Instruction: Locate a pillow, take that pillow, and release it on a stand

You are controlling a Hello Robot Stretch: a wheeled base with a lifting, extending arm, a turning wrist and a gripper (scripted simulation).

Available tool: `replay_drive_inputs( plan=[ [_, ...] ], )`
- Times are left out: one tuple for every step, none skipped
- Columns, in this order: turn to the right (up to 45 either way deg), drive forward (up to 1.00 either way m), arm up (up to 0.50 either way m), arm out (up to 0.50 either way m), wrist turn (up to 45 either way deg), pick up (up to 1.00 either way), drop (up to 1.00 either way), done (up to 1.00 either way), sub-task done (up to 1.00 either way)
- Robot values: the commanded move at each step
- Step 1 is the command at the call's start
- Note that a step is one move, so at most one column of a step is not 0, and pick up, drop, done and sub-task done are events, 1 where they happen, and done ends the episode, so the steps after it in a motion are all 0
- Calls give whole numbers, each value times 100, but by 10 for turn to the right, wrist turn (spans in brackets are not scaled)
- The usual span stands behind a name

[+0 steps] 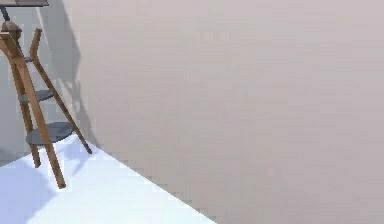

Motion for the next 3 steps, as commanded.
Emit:
replay_drive_inputs(
  plan=[
    [0,0,0,0,-450,0,0,0,0],
    [0,0,0,0,-450,0,0,0,0],
    [0,0,0,0,-360,0,0,0,0]
  ],
)
